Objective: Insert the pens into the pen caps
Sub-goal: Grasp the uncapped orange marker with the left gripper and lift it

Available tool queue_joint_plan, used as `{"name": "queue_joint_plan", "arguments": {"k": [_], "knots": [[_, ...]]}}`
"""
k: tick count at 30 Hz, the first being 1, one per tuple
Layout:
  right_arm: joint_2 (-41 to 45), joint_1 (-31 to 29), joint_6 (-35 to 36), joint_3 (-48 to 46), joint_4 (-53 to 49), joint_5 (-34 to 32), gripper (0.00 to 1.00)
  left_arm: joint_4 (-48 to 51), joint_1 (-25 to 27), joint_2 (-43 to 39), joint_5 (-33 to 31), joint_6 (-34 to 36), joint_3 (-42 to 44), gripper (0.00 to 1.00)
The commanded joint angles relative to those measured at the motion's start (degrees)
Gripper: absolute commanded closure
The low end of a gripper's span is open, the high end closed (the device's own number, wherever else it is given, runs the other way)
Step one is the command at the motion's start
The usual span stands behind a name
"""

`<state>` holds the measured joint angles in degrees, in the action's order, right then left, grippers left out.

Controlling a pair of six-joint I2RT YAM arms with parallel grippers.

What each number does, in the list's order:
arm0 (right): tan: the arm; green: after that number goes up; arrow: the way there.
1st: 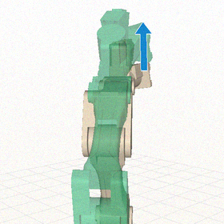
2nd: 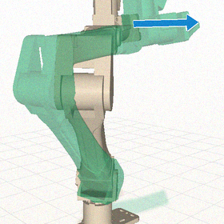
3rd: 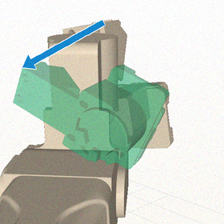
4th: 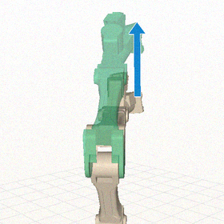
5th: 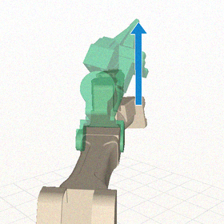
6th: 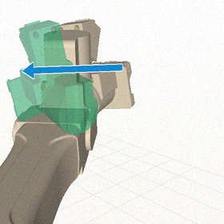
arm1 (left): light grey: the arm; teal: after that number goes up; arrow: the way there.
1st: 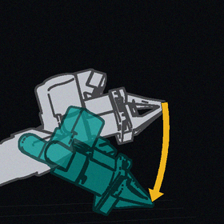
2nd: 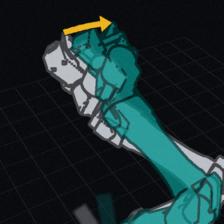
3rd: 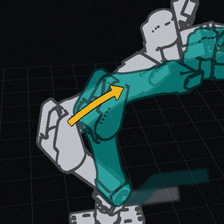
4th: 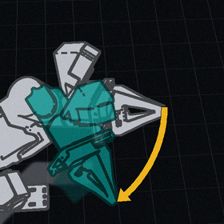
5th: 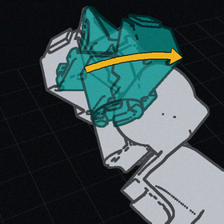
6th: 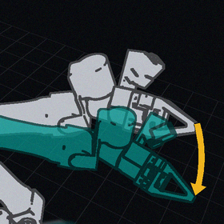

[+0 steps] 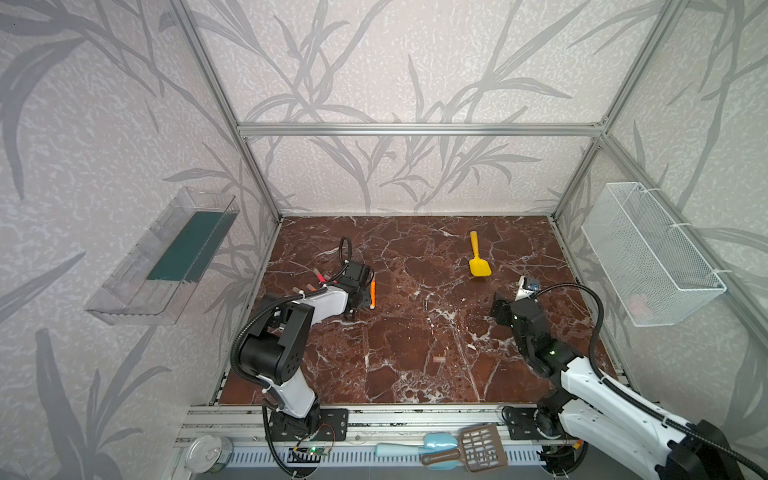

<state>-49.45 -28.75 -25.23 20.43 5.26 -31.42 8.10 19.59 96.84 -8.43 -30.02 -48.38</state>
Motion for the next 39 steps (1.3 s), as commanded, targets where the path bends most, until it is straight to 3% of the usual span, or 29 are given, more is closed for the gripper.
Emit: {"name": "queue_joint_plan", "arguments": {"k": [1, 10, 27, 36, 39], "knots": [[0.58, 0.30, -0.10, -0.41, 0.11, -0.13, 0.12, 0.70, 1.89, -0.76, 0.87, -0.03, 0.74, 0.57], [0.82, 0.32, -0.15, -0.47, -0.02, -0.04, 0.12, 0.34, 3.78, 0.37, 0.19, -0.03, 1.36, 0.59], [0.85, 0.32, -0.20, -0.56, 0.02, -0.04, 0.12, 1.62, 3.77, 2.96, -1.05, -0.92, -1.07, 0.88], [0.54, 0.28, -0.52, -0.39, 0.15, -0.14, 0.13, 2.71, 4.58, -5.57, 0.79, 1.76, -0.94, 1.00], [1.73, 0.28, -1.60, 0.12, -1.25, 2.64, 0.13, 3.06, 6.34, -10.79, -0.73, 3.01, 0.53, 1.00]]}}
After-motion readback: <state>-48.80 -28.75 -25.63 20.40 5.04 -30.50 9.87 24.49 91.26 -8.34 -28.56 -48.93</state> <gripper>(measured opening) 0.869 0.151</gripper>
